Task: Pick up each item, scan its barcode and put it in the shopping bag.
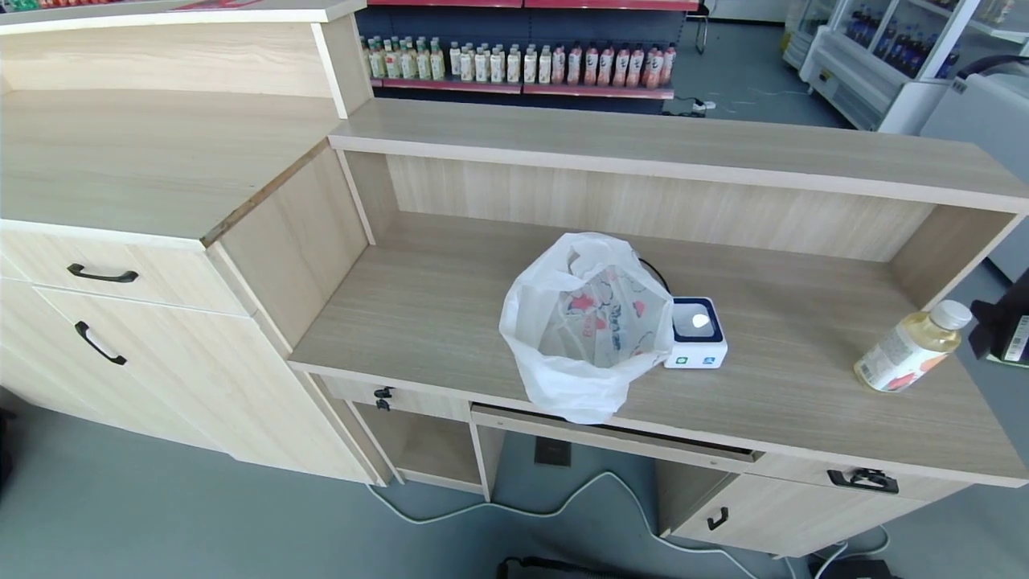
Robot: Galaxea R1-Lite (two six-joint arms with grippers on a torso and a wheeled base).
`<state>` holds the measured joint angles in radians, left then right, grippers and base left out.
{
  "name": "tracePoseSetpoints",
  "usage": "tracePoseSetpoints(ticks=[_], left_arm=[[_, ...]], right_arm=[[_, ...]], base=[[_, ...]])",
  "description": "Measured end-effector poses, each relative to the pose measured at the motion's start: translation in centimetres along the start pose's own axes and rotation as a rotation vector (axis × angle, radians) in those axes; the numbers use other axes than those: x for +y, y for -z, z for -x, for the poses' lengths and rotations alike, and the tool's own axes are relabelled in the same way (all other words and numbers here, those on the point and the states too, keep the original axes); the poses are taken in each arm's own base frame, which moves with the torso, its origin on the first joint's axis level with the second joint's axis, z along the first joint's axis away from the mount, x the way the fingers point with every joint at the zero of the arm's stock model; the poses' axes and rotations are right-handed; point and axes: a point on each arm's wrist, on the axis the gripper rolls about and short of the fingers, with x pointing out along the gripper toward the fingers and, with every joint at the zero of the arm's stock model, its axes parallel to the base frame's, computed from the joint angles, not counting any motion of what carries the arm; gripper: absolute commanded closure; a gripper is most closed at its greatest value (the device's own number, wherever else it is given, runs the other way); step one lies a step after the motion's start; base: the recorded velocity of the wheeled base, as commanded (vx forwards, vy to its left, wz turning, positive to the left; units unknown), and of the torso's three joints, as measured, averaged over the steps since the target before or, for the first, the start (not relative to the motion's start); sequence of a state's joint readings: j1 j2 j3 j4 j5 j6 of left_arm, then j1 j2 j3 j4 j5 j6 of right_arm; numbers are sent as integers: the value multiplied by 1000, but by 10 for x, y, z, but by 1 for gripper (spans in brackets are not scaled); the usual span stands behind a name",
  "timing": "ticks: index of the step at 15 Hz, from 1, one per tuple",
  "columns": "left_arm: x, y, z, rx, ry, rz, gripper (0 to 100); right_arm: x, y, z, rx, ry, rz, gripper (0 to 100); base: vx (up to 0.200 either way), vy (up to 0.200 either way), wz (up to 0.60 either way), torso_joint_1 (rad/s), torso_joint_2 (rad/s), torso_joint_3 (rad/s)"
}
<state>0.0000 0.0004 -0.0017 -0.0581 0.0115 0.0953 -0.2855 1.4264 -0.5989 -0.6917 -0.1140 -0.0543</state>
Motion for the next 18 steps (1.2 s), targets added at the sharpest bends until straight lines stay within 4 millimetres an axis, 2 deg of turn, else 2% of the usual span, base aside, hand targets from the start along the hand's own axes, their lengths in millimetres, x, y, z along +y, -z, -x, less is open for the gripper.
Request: tracePoseSetpoints(ticks=[3,6,9,11,14,16,18], left_arm=[[0,0,0,0,0,0,0],[0,0,0,0,0,0,0],[0,0,0,0,0,0,0],[0,0,0,0,0,0,0],[0,0,0,0,0,0,0],[0,0,0,0,0,0,0],[0,0,0,0,0,0,0]], right_arm=[[19,-2,-51,28,-140,-162,100],[49,4,-79,112,-216,-225,100],[78,9,-86,271,-237,-326,100],[93,4,-86,297,-258,-322,100],[105,0,-89,270,-256,-208,100],[109,3,-93,257,-271,-72,100],[114,8,-100,267,-276,-31,100]], base=[[0,0,0,0,0,0],[0,0,0,0,0,0],[0,0,0,0,0,0],[0,0,0,0,0,0],[0,0,0,0,0,0],[0,0,0,0,0,0],[0,0,0,0,0,0]])
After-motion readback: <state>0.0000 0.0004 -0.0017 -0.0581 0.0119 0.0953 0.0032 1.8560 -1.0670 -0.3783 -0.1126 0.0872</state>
